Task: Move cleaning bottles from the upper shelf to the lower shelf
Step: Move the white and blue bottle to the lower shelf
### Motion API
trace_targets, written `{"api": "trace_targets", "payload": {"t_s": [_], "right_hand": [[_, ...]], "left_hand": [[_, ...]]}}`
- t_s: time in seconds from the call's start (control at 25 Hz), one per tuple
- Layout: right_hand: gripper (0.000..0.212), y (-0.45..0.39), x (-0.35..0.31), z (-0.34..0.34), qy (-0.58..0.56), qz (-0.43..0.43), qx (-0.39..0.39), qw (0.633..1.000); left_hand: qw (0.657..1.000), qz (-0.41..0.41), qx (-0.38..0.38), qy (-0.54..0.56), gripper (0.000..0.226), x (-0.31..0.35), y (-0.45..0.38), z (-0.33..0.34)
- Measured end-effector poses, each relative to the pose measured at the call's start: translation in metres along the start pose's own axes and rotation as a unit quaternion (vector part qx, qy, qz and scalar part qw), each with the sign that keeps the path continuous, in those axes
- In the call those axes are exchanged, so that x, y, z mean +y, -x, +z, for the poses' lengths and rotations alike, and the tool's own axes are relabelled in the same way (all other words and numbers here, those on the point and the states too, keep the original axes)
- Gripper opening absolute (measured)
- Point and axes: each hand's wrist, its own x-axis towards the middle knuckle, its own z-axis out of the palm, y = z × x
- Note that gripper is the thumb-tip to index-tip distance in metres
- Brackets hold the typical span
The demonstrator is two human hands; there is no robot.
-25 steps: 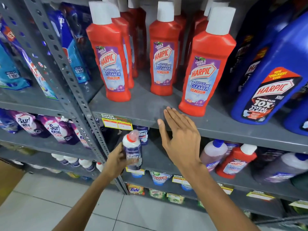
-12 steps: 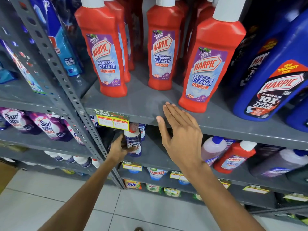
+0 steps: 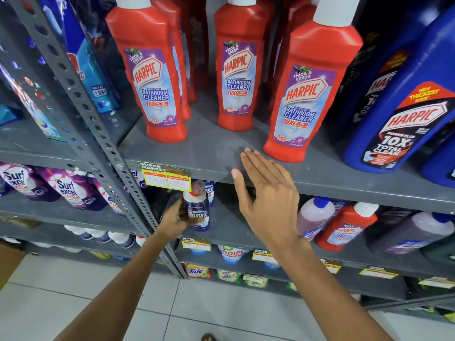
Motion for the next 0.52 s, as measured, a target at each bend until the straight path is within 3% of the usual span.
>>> {"api": "trace_targets", "payload": {"t_s": [0.36, 0.44, 0.52], "right_hand": [[0.04, -0.001, -0.004, -0.003, -0.018, 0.015, -0.022, 0.999], [0.042, 0.001, -0.002, -0.008, -0.049, 0.003, -0.046, 0.998], [0.042, 0.013, 0.006, -0.019, -0.129, -0.028, -0.052, 0.99]], "left_hand": [[0.999, 0.022, -0.006, -0.042, 0.083, -0.004, 0.012, -0.003], [0.997, 0.012, 0.075, -0.019, 0.086, -0.011, 0.026, 0.005], [0.973, 0.005, 0.222, -0.067, 0.089, -0.025, 0.05, 0.024]]}}
